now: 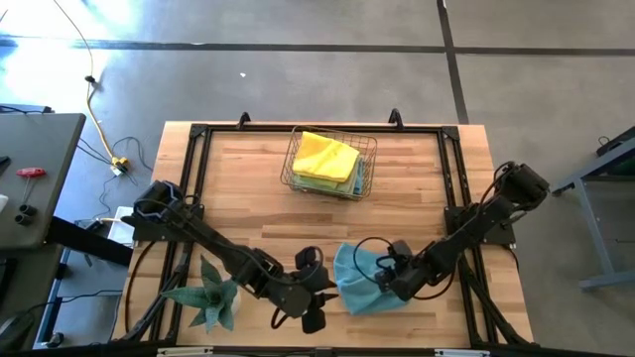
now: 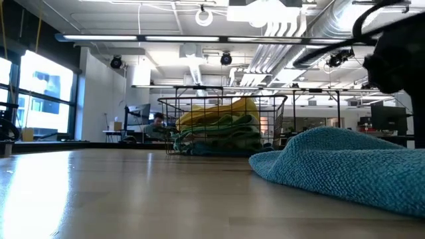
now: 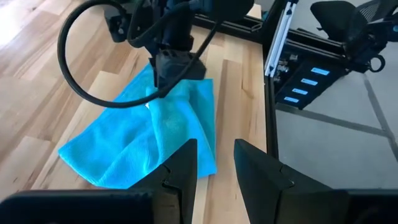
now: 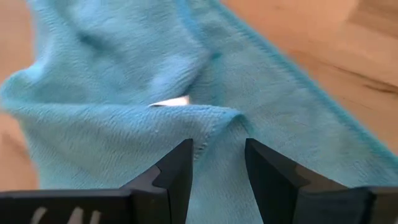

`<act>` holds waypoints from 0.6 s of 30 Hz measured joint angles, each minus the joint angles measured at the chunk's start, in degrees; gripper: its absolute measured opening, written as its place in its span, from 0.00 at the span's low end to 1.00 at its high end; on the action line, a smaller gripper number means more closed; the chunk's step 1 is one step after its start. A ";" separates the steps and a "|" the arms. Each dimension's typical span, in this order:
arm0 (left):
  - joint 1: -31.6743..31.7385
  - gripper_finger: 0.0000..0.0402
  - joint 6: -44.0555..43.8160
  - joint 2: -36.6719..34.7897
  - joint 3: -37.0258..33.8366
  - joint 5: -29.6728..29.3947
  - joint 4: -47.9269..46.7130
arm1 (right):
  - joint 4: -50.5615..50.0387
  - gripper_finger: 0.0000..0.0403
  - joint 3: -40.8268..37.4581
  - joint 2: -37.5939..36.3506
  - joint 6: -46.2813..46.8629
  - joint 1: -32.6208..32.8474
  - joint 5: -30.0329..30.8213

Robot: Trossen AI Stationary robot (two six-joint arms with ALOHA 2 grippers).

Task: Fold microfiber towels
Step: Fold the blue towel

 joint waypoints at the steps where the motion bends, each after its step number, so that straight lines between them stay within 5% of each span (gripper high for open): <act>1: 0.00 0.24 0.00 0.00 0.00 0.02 0.00 | 0.45 0.34 -0.68 0.00 0.99 0.00 0.13; 9: -0.46 0.24 -0.07 0.00 0.00 0.07 -0.04 | 18.89 0.34 -6.38 0.00 3.17 0.00 3.63; 18: -0.52 0.24 -0.07 0.00 0.00 0.35 -0.11 | 22.14 0.34 -6.62 0.00 0.88 -0.28 8.77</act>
